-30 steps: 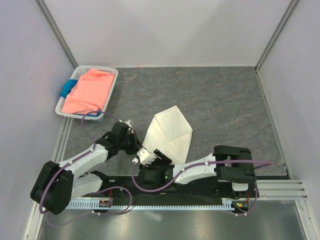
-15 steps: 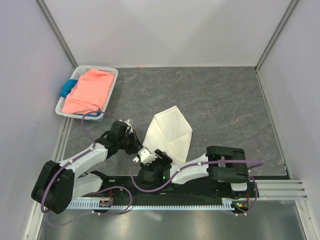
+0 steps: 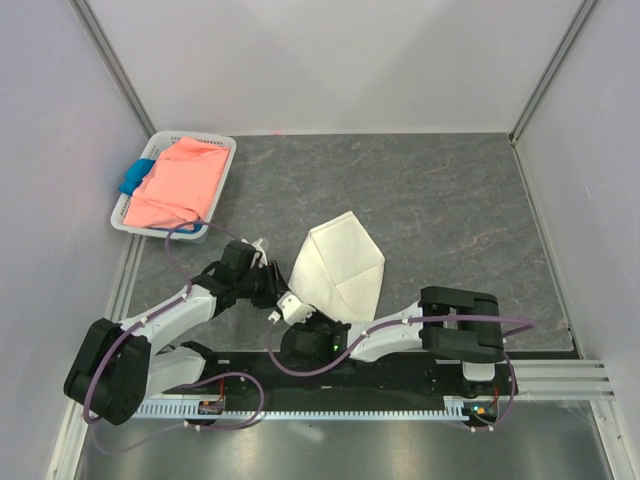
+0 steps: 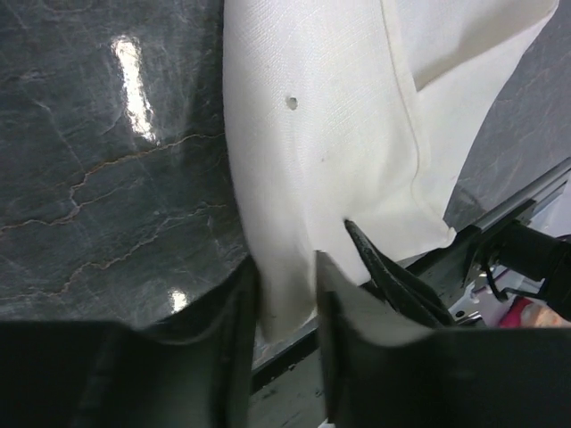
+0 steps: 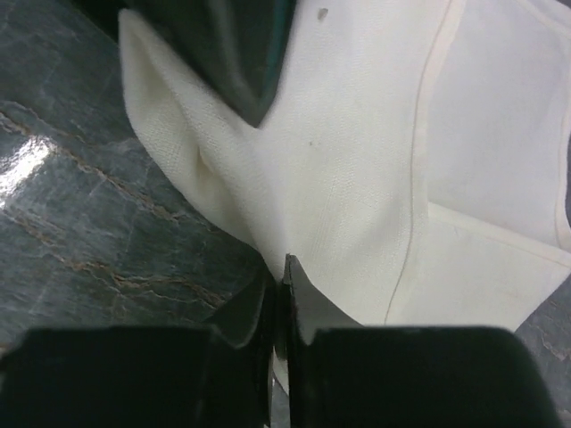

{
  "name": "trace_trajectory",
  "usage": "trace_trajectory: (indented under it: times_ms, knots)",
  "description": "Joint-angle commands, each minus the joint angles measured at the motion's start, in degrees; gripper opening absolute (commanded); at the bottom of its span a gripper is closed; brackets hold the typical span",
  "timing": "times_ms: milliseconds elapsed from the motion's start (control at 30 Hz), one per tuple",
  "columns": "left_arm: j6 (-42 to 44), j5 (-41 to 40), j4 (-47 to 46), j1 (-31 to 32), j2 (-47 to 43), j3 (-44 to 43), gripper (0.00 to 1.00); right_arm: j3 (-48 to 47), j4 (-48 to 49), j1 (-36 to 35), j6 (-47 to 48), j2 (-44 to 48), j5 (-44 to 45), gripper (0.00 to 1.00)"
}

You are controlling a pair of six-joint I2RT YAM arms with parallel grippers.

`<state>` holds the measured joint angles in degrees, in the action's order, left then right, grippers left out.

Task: Fold the napkin, place the utensils inside, and roll it up
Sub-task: Roll the napkin with the utensil

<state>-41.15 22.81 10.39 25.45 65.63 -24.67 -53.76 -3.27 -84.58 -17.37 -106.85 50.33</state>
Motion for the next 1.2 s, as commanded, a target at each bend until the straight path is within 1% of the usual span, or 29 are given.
trace_trajectory:
  times_ms: [0,33,67,167,233,267,333,433,467,500,567,733,900,1000,1067,1167]
  knots:
    - [0.72,-1.00,-2.48,-0.40,-1.99,-0.04,0.59,1.64,-0.50,3.18,3.21,3.48,-12.69,0.05]
    - [0.63,-1.79,-2.48,-0.40,-3.12,0.32,0.63,1.29,-1.03,3.88,3.30,3.92,-16.19,0.03]
    - [0.19,-3.80,-2.48,-0.40,-3.74,0.58,0.70,1.11,-1.56,5.20,3.65,4.36,-18.40,0.01]
    - [-0.77,-8.28,-2.39,-0.49,-6.82,2.25,0.78,-0.03,-4.55,8.01,3.92,6.03,-25.61,0.00]
    - [-1.13,-10.58,-1.87,-0.49,-8.49,3.48,0.81,-1.34,-7.27,9.51,4.01,7.18,-29.39,0.00]
    - [-1.22,-13.03,-1.52,-0.49,-10.32,3.74,0.84,-1.79,-8.24,11.08,3.92,7.53,-32.97,0.00]
    - [-0.96,-17.07,-0.47,-0.40,-12.53,4.45,0.86,-3.45,-11.49,12.76,3.83,8.14,-36.95,0.00]
    - [0.45,-20.77,-0.02,-0.49,-17.10,5.33,0.87,-5.56,-15.18,15.66,3.39,8.76,-43.80,0.00]
    - [1.50,-21.22,-0.02,-0.40,-19.20,5.50,0.87,-6.09,-15.89,17.50,3.22,8.76,-48.26,0.00]
    - [1.85,-21.49,-0.28,-0.40,-20.26,5.68,0.87,-7.05,-17.37,18.47,2.78,8.85,-50.04,0.00]
    - [3.78,-20.79,-2.65,-0.40,-22.89,6.64,0.88,-8.02,-19.13,21.36,2.60,8.59,-57.05,0.00]
    - [6.60,-16.67,-8.71,-0.14,-25.46,9.19,0.88,-10.66,-22.04,27.34,2.34,7.10,-68.15,0.00]
    - [7.22,-10.78,-18.12,0.21,-24.06,12.27,0.87,-11.46,-23.80,32.27,2.60,3.32,-79.12,0.00]
    - [8.36,-8.84,-22.69,0.56,-23.53,13.76,0.87,-11.19,-23.80,34.82,3.04,0.95,-83.71,0.00]
    - [9.33,-8.31,-24.97,0.91,-23.18,14.73,0.88,-11.19,-23.54,36.67,3.30,-1.16,-88.72,0.00]
    - [10.64,-7.25,-29.28,1.79,-22.30,15.87,0.88,-11.63,-23.71,38.95,3.39,-3.88,-92.33,0.00]
